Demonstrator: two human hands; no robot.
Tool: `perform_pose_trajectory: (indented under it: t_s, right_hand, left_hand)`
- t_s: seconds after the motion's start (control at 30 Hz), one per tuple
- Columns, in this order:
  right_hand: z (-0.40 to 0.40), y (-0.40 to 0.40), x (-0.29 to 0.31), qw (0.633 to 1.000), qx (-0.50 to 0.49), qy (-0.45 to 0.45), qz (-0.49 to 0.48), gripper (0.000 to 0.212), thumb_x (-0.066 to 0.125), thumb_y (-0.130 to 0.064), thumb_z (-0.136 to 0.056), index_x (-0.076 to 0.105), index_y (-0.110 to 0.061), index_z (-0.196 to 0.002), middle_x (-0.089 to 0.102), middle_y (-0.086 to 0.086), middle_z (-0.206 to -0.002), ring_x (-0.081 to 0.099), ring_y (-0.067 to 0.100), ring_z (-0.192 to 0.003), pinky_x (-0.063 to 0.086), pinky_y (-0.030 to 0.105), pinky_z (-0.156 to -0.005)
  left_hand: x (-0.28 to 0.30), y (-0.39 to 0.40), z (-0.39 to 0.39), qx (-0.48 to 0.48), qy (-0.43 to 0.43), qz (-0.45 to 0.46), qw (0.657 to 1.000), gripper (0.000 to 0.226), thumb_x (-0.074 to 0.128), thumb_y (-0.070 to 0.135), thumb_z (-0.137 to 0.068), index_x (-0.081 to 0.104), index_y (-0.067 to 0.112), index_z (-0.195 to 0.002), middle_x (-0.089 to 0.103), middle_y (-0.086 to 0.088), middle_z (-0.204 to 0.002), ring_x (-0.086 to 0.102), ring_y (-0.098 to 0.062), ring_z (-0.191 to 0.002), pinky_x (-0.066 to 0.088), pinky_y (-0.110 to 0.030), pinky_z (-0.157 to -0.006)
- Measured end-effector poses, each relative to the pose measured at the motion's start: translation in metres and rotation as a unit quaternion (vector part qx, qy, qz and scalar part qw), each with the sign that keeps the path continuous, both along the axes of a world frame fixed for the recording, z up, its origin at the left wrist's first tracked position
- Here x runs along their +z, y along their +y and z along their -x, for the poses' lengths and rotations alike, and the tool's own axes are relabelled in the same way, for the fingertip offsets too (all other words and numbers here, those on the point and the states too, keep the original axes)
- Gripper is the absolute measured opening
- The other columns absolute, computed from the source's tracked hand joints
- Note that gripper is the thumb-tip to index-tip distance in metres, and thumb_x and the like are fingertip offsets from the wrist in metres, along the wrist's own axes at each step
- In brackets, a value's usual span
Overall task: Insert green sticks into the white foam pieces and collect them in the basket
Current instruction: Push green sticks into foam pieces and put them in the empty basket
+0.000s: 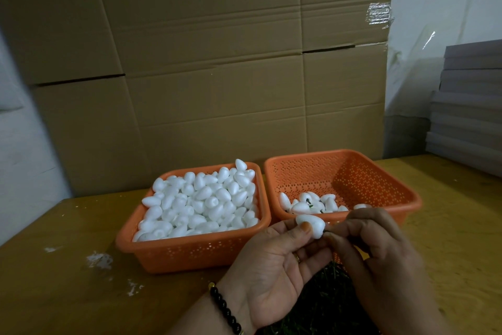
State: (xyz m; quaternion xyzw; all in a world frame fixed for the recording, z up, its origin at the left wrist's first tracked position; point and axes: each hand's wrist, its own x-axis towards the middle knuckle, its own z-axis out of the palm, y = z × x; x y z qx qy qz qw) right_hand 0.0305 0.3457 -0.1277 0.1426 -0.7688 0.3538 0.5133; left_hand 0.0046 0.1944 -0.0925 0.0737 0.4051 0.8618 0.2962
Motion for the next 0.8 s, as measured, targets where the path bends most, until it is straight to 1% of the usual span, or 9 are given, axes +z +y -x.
perform_pose_trajectory:
  t_s: [0.07, 0.13, 0.27, 0.37, 0.5, 0.63, 0.8]
  right_hand:
    - [-0.0003, -0.0002, 0.0002, 1.0, 0.0, 0.001, 0.0, 0.021, 0.059, -0.034, -0.083, 0.07, -0.016, -0.081, 0.054, -0.014, -0.092, 0.057, -0.005, -0.089, 0.045, 0.006, -0.073]
    - [-0.0007, -0.0005, 0.0008, 1.0, -0.005, 0.0, -0.002, 0.022, 0.059, -0.033, -0.083, 0.07, -0.015, -0.08, 0.054, -0.013, -0.091, 0.056, -0.007, -0.089, 0.043, 0.003, -0.073]
    - [-0.0012, -0.0011, 0.0017, 1.0, -0.007, -0.003, -0.006, 0.022, 0.059, -0.032, -0.082, 0.071, -0.014, -0.079, 0.054, -0.015, -0.094, 0.056, -0.007, -0.087, 0.041, 0.002, -0.074]
    - [-0.0008, -0.0004, 0.0012, 1.0, -0.005, 0.001, -0.004, 0.021, 0.059, -0.032, -0.082, 0.071, -0.014, -0.08, 0.054, -0.015, -0.094, 0.057, -0.005, -0.087, 0.041, 0.002, -0.074]
    - [-0.0001, 0.0002, -0.0003, 1.0, -0.006, 0.009, -0.002, 0.021, 0.06, -0.031, -0.083, 0.07, -0.013, -0.079, 0.055, -0.011, -0.092, 0.057, -0.004, -0.088, 0.043, 0.004, -0.075]
    - [0.0008, 0.0003, -0.0002, 1.0, -0.001, 0.011, -0.003, 0.022, 0.06, -0.032, -0.084, 0.071, -0.013, -0.079, 0.055, -0.012, -0.093, 0.056, -0.005, -0.092, 0.043, 0.004, -0.076]
    - [0.0012, 0.0002, -0.0003, 1.0, -0.014, 0.004, -0.006, 0.022, 0.06, -0.034, -0.081, 0.072, -0.016, -0.08, 0.056, -0.011, -0.089, 0.056, -0.006, -0.09, 0.044, 0.004, -0.075]
  left_hand:
    - [0.0006, 0.0008, -0.0011, -0.003, -0.003, -0.004, 1.0, 0.03, 0.066, 0.002, -0.074, 0.067, -0.006, -0.103, 0.068, -0.022, -0.103, 0.07, -0.024, -0.086, 0.06, -0.035, -0.075]
    - [0.0006, 0.0011, -0.0016, -0.004, -0.007, -0.009, 1.0, 0.029, 0.067, 0.002, -0.074, 0.068, -0.006, -0.102, 0.069, -0.023, -0.104, 0.07, -0.025, -0.087, 0.06, -0.035, -0.075]
    - [-0.0006, 0.0008, -0.0014, -0.001, -0.012, -0.009, 1.0, 0.038, 0.066, 0.002, -0.076, 0.063, -0.009, -0.112, 0.067, -0.023, -0.109, 0.069, -0.025, -0.091, 0.059, -0.035, -0.079]
    - [-0.0006, 0.0012, -0.0018, 0.001, -0.013, -0.01, 1.0, 0.041, 0.066, 0.002, -0.076, 0.061, -0.009, -0.114, 0.067, -0.023, -0.108, 0.068, -0.025, -0.091, 0.059, -0.035, -0.077]
    - [-0.0008, 0.0015, -0.0021, 0.0, -0.014, -0.011, 1.0, 0.04, 0.066, 0.003, -0.075, 0.062, -0.007, -0.113, 0.068, -0.022, -0.108, 0.069, -0.024, -0.089, 0.059, -0.033, -0.073]
    - [-0.0009, 0.0008, -0.0018, -0.002, -0.017, -0.01, 1.0, 0.04, 0.066, 0.002, -0.076, 0.062, -0.007, -0.114, 0.068, -0.023, -0.11, 0.07, -0.025, -0.09, 0.059, -0.034, -0.074]
    - [-0.0004, 0.0005, -0.0021, 0.002, -0.015, -0.01, 1.0, 0.036, 0.066, 0.003, -0.076, 0.063, -0.006, -0.111, 0.067, -0.023, -0.108, 0.07, -0.025, -0.089, 0.059, -0.033, -0.073]
